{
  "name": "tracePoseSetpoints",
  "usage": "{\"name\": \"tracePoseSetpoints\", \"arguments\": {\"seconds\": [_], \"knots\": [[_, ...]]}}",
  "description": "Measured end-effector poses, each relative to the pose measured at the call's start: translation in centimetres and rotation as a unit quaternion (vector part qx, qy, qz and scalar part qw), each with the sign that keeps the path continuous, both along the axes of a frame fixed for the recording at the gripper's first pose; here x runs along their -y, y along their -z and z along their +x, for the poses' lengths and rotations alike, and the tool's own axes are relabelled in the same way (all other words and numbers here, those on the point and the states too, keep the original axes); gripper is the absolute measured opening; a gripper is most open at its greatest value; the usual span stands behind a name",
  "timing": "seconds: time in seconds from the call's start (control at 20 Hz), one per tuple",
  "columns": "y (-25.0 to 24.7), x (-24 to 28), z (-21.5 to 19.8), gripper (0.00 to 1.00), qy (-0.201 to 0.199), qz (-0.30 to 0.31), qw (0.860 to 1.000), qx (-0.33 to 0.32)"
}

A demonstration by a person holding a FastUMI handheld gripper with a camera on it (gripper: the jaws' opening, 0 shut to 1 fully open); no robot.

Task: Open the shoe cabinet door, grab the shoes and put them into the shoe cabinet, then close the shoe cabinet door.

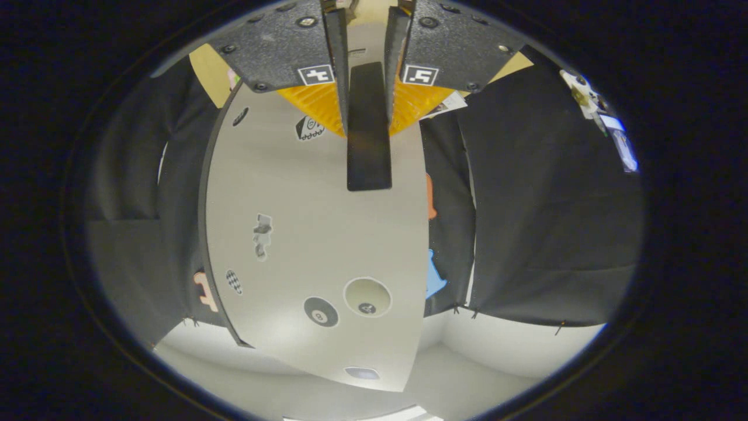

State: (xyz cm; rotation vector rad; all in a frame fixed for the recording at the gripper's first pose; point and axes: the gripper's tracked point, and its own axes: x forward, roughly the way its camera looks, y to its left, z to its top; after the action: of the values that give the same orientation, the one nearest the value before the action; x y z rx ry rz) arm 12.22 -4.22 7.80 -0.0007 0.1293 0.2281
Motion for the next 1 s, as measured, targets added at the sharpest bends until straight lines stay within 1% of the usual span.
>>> {"name": "tracePoseSetpoints", "arguments": {"seconds": [0.3,0.6,0.7,0.85,0.9,1.0], "knots": [[-0.4,3.4,-3.6,0.29,0.004,0.013,1.000,0.005],[-0.7,7.2,-5.5,0.27,0.036,-0.002,0.999,0.018],[-0.6,8.4,-5.7,0.26,0.046,-0.007,0.999,0.021],[-0.7,9.2,-5.8,0.20,0.045,-0.001,0.999,0.020],[-0.8,9.5,-5.9,0.19,0.046,-0.002,0.999,0.019],[-0.7,10.6,-6.2,0.17,0.060,-0.013,0.998,0.020]]}}
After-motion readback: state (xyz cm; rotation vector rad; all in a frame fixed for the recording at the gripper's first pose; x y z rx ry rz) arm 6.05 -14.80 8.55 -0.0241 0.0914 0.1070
